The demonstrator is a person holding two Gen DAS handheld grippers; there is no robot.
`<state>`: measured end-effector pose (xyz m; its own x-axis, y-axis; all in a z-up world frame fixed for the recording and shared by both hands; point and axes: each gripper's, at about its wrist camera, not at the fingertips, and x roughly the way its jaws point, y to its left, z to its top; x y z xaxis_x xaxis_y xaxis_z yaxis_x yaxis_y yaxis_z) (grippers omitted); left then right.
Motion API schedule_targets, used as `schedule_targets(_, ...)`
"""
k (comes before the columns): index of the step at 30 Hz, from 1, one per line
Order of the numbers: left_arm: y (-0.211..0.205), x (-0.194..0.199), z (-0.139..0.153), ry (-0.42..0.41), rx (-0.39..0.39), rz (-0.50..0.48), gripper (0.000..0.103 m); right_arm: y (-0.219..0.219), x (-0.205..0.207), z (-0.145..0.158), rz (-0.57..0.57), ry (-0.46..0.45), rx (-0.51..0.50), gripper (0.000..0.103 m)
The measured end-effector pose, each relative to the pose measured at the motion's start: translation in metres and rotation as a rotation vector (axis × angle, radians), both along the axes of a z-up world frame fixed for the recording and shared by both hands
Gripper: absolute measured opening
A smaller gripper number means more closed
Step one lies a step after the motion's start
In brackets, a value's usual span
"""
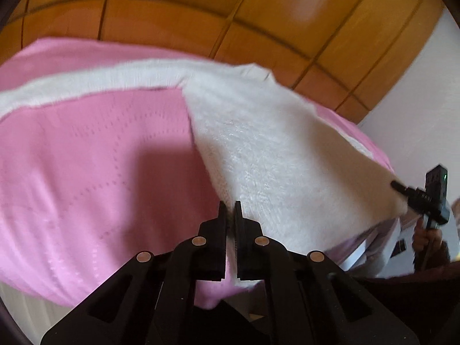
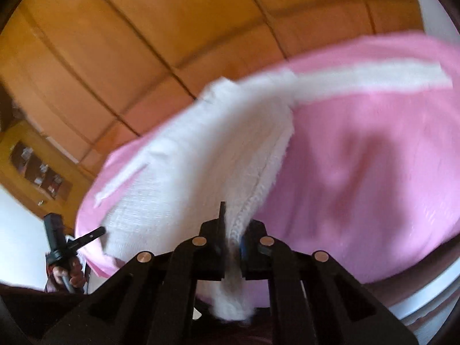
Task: Fold small clothes
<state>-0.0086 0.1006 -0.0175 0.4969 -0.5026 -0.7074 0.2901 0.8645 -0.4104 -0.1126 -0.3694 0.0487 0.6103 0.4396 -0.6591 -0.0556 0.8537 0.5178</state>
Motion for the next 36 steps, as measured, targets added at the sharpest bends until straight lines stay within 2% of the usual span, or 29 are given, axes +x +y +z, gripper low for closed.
schedule_targets(1,0.002,-0.005,0.000,-0.001,0.014,-0.003,0.003,0.002,-0.006,0.003,0.013,-0.003,-0.024,0.006)
schedule_targets(2,0.004,-0.010,-0.006,0.023,0.021,-0.001,0.003,0.003,-0.010,-0.004,0.024,0.033,-0.053,0.006)
schedule_targets(6,0.002,-0.022,-0.048,0.145,0.076,-0.017,0.003,0.005,-0.013,-0.071,0.020,0.249,-0.126,0.006)
schedule_targets(8,0.001,-0.026,-0.058,0.170,0.120,-0.031,0.002,0.001,-0.019,-0.096,0.004,0.309,-0.120,0.005)
schedule_targets(11,-0.001,-0.022,-0.052,0.145,0.138,-0.035,0.002,-0.004,-0.021,-0.109,0.002,0.337,-0.125,0.005)
schedule_targets(13,0.000,-0.016,-0.043,0.129,0.111,-0.036,0.003,-0.003,-0.017,-0.105,0.017,0.337,-0.126,0.006)
schedule_targets(15,0.003,-0.004,-0.028,0.078,0.083,-0.001,0.019,-0.005,-0.010,-0.096,0.042,0.314,-0.090,0.012)
schedule_targets(16,0.003,0.001,-0.022,0.057,0.070,0.009,0.036,-0.007,-0.008,-0.092,0.044,0.307,-0.085,0.015)
schedule_targets(18,0.002,0.012,-0.009,0.000,0.043,0.048,0.059,-0.010,0.001,-0.081,0.013,0.280,-0.080,0.050)
schedule_targets(22,-0.020,0.047,-0.007,-0.041,0.074,0.108,0.061,-0.043,0.017,-0.070,-0.106,0.233,-0.065,0.056)
schedule_targets(23,-0.032,0.057,-0.010,-0.052,0.094,0.126,0.061,-0.057,0.024,-0.070,-0.160,0.221,-0.045,0.060)
schedule_targets(26,-0.060,0.075,-0.019,-0.042,0.132,0.115,0.061,-0.100,0.046,-0.075,-0.315,0.192,0.022,0.060)
schedule_targets(32,-0.093,0.091,-0.043,0.000,0.219,0.055,0.061,-0.196,0.099,-0.098,-0.634,0.181,0.201,0.052)
schedule_targets(36,-0.093,0.099,-0.056,0.042,0.243,0.073,0.061,-0.245,0.126,-0.110,-0.790,0.162,0.298,0.049)
